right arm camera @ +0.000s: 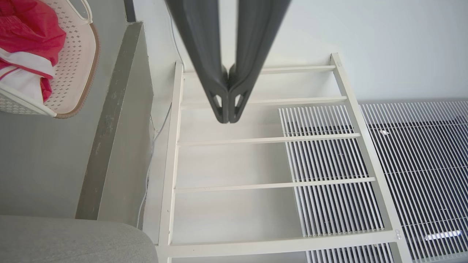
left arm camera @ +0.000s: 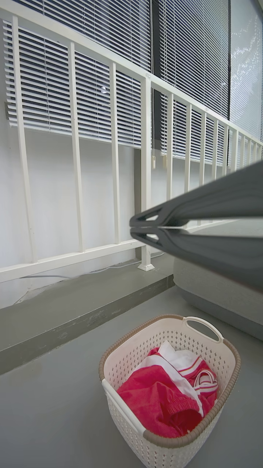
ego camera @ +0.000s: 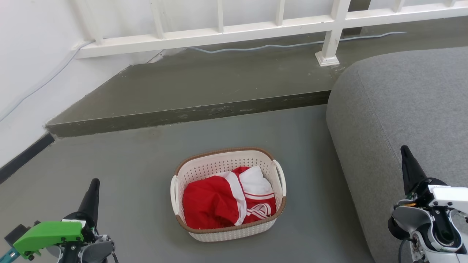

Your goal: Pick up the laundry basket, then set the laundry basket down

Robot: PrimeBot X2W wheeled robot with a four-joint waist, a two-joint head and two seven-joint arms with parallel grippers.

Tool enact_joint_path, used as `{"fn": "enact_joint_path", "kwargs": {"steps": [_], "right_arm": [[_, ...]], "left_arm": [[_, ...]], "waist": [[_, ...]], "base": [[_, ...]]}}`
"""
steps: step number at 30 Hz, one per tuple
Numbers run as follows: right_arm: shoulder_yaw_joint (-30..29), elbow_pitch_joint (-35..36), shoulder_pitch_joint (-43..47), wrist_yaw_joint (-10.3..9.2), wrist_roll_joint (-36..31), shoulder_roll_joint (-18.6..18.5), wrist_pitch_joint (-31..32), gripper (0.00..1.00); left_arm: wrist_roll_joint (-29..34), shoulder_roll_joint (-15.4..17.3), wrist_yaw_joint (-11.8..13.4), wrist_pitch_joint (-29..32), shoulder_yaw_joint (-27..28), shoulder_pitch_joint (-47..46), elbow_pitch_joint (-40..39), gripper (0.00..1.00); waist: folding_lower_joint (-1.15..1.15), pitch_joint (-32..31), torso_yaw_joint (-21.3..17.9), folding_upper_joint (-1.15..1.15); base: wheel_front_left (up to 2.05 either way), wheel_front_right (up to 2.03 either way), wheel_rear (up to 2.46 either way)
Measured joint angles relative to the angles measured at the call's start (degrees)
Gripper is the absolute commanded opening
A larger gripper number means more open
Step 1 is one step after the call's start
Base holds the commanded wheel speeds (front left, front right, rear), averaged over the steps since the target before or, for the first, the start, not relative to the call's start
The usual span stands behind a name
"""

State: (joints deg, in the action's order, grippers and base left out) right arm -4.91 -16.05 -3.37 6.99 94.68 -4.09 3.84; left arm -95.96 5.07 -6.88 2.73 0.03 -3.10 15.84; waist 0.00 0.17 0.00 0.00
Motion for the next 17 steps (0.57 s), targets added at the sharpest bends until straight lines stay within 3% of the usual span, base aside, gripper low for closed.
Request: {"fn": "enact_joint_path", "kwargs": {"steps": [17], "right_arm": [[-0.05, 0.0, 0.0, 0.0, -0.01, 0.03, 0.01, 0.0]], "left_arm": [[0.09, -0.11, -0.01, 0.08, 0.1, 0.0, -0.05, 0.0]], "waist": [[0.0, 0.0, 0.0, 0.0]], "base": [[0.0, 0.0, 0.0]]}}
